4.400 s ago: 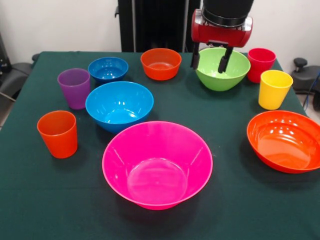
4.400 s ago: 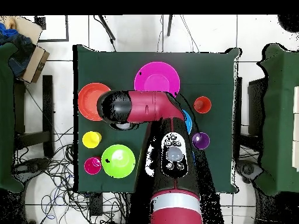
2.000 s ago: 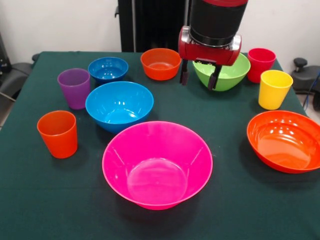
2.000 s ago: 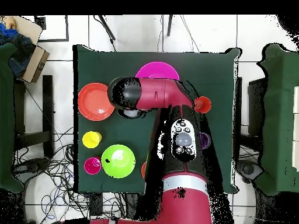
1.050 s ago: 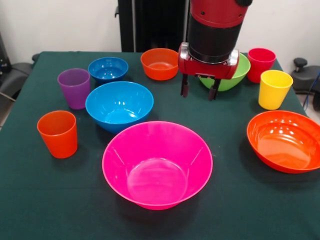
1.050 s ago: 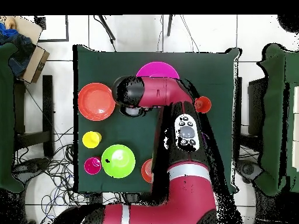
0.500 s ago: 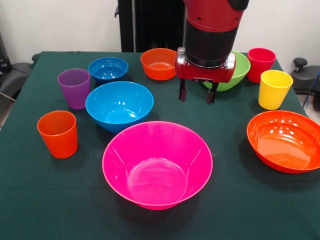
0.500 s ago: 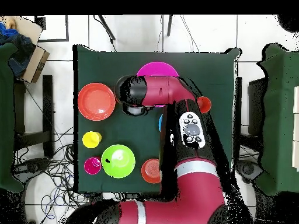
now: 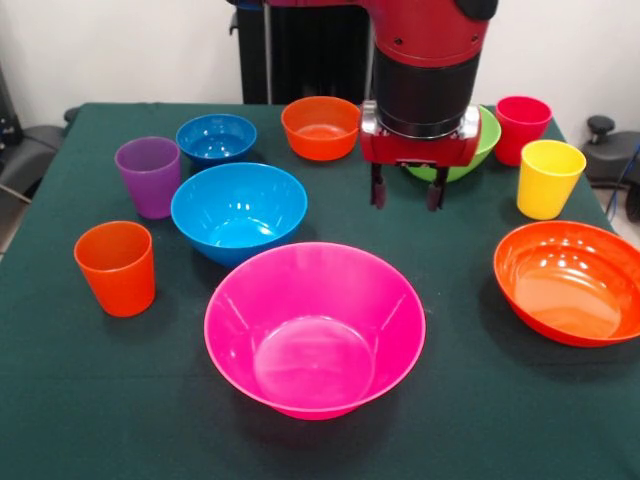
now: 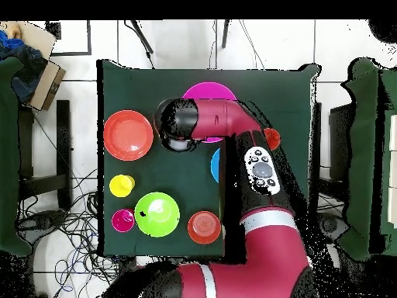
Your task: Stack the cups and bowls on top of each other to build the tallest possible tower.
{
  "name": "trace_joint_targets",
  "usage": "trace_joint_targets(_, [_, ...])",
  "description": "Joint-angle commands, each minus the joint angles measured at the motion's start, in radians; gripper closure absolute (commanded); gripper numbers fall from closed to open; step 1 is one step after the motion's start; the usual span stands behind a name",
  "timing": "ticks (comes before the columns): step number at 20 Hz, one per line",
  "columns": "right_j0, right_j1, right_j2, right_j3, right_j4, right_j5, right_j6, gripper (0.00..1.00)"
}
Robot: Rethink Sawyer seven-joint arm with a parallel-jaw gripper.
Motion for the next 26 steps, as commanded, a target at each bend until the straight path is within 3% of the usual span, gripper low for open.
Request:
trace_joint_targets(1, [-0.027, -0.021, 0.151, 0.055, -0.115, 0.110, -0.387, 0.00])
trace_joint_targets(13, [-0.082, -0.017, 0.250, 0.077, -0.169, 0.181, -0.510, 0.00])
trace_joint_targets(26, [-0.115, 0.005, 0.322, 0.053, -0.145, 0.259, -0.538, 0.00])
